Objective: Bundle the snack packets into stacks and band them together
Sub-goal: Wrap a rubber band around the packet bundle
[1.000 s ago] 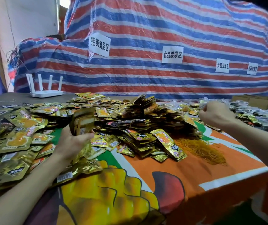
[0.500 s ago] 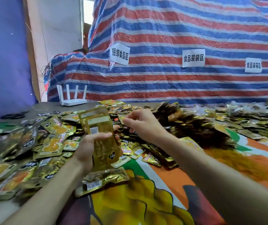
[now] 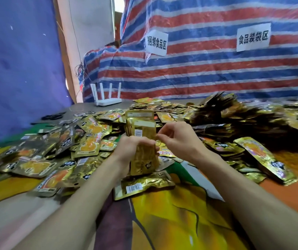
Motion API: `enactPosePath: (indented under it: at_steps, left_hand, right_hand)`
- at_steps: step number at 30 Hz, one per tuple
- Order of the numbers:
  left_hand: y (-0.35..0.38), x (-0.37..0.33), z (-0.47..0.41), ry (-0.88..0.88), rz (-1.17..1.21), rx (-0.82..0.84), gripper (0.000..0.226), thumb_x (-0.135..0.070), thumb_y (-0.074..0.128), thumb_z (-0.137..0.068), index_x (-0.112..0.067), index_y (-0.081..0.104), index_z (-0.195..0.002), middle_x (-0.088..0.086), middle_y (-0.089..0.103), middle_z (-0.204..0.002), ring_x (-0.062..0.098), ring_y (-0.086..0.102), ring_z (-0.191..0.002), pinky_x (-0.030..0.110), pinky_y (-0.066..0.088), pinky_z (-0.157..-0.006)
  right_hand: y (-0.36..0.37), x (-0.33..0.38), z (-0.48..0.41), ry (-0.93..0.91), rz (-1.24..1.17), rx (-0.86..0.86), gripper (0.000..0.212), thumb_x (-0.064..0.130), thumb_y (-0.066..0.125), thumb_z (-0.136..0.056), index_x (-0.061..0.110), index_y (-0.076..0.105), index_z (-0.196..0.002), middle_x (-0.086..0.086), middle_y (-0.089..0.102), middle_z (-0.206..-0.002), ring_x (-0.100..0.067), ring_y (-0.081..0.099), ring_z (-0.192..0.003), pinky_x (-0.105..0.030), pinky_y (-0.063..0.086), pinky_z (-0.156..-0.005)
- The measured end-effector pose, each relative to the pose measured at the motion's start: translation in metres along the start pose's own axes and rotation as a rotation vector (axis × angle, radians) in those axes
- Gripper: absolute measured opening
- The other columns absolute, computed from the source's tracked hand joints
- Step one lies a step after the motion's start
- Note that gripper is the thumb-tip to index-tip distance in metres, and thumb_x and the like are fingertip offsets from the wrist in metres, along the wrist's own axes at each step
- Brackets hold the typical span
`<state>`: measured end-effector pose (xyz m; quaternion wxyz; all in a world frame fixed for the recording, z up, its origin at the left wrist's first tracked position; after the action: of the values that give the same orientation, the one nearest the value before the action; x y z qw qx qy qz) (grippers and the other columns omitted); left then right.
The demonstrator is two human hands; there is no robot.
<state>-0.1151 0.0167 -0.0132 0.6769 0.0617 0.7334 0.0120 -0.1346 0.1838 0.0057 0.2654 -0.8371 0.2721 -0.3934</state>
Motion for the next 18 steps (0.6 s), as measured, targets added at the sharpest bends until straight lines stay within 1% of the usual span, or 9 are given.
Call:
enactPosePath:
  at_steps: [2,5,7,9,11,13,15,16,18]
  left_hand:
    - [-0.001,0.000,0.000,-0.008,0.019,0.002,0.010,-0.006,0.072,-0.079,-0.003,0.079,-0.085,0.025,0.074,-0.090,0.036,0.073,-0.076,0.042,0.060,-0.064]
    - [-0.001,0.000,0.000,-0.029,0.025,-0.021,0.025,-0.008,0.071,-0.079,0.004,0.073,-0.101,0.025,0.073,-0.091,0.037,0.072,-0.078,0.044,0.058,-0.069]
    - [-0.003,0.000,0.001,-0.038,0.044,-0.006,0.029,-0.011,0.073,-0.074,0.003,0.073,-0.100,0.024,0.073,-0.091,0.036,0.073,-0.078,0.041,0.058,-0.067]
    - [-0.006,-0.002,0.003,-0.054,0.115,0.082,0.030,-0.015,0.073,-0.069,-0.002,0.076,-0.095,0.020,0.072,-0.091,0.033,0.072,-0.078,0.041,0.058,-0.070]
    - [-0.008,-0.005,0.005,-0.053,0.247,0.224,0.028,-0.015,0.072,-0.068,-0.005,0.079,-0.093,0.016,0.070,-0.089,0.032,0.070,-0.080,0.044,0.058,-0.078]
    - [-0.008,-0.007,0.007,-0.028,0.389,0.355,0.027,-0.015,0.069,-0.071,-0.009,0.080,-0.095,0.011,0.069,-0.089,0.027,0.069,-0.079,0.043,0.056,-0.081]
    - [-0.007,-0.007,0.006,0.007,0.527,0.432,0.028,-0.012,0.069,-0.073,-0.009,0.079,-0.099,0.008,0.069,-0.091,0.024,0.068,-0.079,0.042,0.056,-0.081]
    - [-0.007,-0.007,0.006,0.023,0.584,0.445,0.028,-0.010,0.067,-0.074,-0.008,0.078,-0.099,0.008,0.068,-0.092,0.023,0.068,-0.079,0.042,0.057,-0.080]
    - [-0.008,-0.007,0.005,0.030,0.634,0.473,0.026,-0.009,0.062,-0.077,-0.007,0.078,-0.097,0.008,0.068,-0.090,0.022,0.068,-0.079,0.040,0.058,-0.081]
  right_hand:
    - [-0.001,0.001,0.002,-0.011,-0.005,0.008,0.010,0.027,0.069,-0.095,0.022,0.076,-0.091,0.010,0.069,-0.083,-0.007,0.063,-0.077,-0.037,0.058,-0.073]
    - [-0.003,0.004,0.004,-0.020,-0.019,0.018,0.010,0.027,0.068,-0.096,0.024,0.075,-0.089,0.010,0.069,-0.082,-0.006,0.063,-0.076,-0.035,0.057,-0.071]
    - [-0.007,0.004,0.004,-0.009,-0.024,-0.008,0.012,0.025,0.067,-0.096,0.022,0.073,-0.086,0.010,0.069,-0.080,-0.005,0.062,-0.074,-0.031,0.054,-0.069]
    - [-0.013,-0.002,0.003,0.056,-0.095,0.014,0.015,0.022,0.065,-0.097,0.015,0.073,-0.085,0.007,0.067,-0.076,-0.007,0.060,-0.068,-0.029,0.051,-0.063]
    - [-0.018,-0.008,0.004,0.158,-0.297,0.121,0.016,0.017,0.063,-0.098,0.009,0.071,-0.087,0.000,0.065,-0.078,-0.009,0.059,-0.065,-0.027,0.050,-0.055]
    - [-0.020,-0.010,0.006,0.250,-0.602,0.230,0.015,0.014,0.061,-0.100,0.006,0.066,-0.089,-0.004,0.062,-0.082,-0.010,0.059,-0.069,-0.024,0.049,-0.053]
    - [-0.023,-0.009,0.006,0.302,-0.905,0.289,0.013,0.010,0.056,-0.100,0.005,0.063,-0.089,-0.004,0.062,-0.080,-0.013,0.058,-0.071,-0.024,0.048,-0.058]
    - [-0.024,-0.008,0.005,0.318,-1.041,0.311,0.011,0.009,0.055,-0.096,0.006,0.062,-0.088,-0.003,0.063,-0.079,-0.015,0.058,-0.073,-0.026,0.047,-0.063]
    - [-0.028,-0.007,0.005,0.343,-1.282,0.337,0.011,0.014,0.056,-0.084,0.009,0.065,-0.080,-0.006,0.067,-0.083,-0.020,0.062,-0.079,-0.031,0.047,-0.077]
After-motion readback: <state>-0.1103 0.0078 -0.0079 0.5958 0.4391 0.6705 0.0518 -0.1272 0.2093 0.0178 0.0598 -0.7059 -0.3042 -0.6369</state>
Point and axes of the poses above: each hand's wrist, its own z-axis away from the middle knuckle, its own y-axis out of the palm, x = y × z, the point moved 1 cm from there along -z, towards the middle knuckle
